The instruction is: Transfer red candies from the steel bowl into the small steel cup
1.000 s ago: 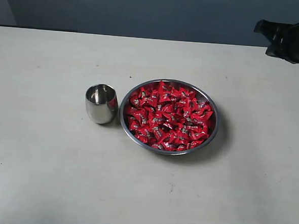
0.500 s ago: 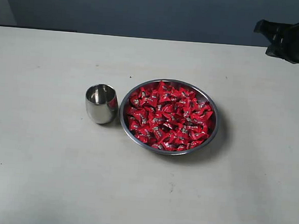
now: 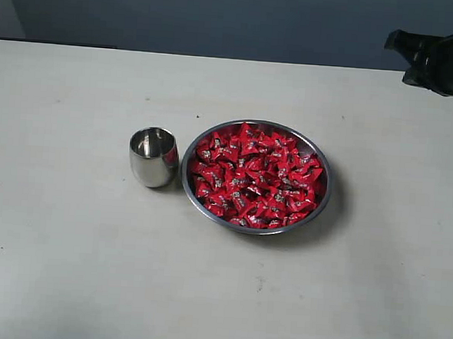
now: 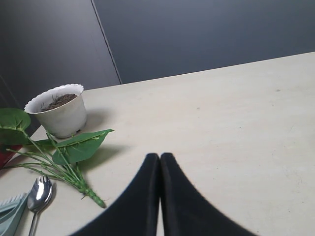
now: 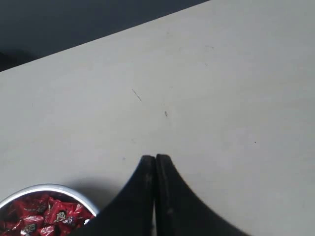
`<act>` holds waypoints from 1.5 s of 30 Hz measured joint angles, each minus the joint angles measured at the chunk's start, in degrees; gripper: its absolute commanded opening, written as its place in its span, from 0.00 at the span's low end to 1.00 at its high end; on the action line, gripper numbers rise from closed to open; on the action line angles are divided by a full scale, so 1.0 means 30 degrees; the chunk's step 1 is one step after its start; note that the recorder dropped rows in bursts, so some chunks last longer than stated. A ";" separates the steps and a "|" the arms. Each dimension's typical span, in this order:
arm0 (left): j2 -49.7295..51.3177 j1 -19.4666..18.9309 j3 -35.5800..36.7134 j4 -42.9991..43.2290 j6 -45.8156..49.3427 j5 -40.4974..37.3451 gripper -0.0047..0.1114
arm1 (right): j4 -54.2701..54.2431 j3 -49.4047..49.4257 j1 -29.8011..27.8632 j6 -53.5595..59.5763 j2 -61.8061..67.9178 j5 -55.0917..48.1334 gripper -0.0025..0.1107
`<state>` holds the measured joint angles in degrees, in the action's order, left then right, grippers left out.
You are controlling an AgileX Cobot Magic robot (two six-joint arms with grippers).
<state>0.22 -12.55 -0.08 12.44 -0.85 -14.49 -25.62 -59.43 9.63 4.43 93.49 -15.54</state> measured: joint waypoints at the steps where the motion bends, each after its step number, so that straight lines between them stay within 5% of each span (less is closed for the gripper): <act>1: 0.0000 0.0000 0.0000 0.0000 0.0000 0.0000 0.04 | 0.0000 0.0000 0.0000 0.0000 0.0000 0.0000 0.02; 45: 0.0000 0.0000 0.0000 0.0000 0.0000 0.0000 0.04 | 0.0000 0.0000 0.0000 0.0000 0.0000 0.0579 0.02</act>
<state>0.22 -12.55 -0.08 12.44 -0.85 -14.49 -25.62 -59.43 9.63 4.43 93.49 -13.81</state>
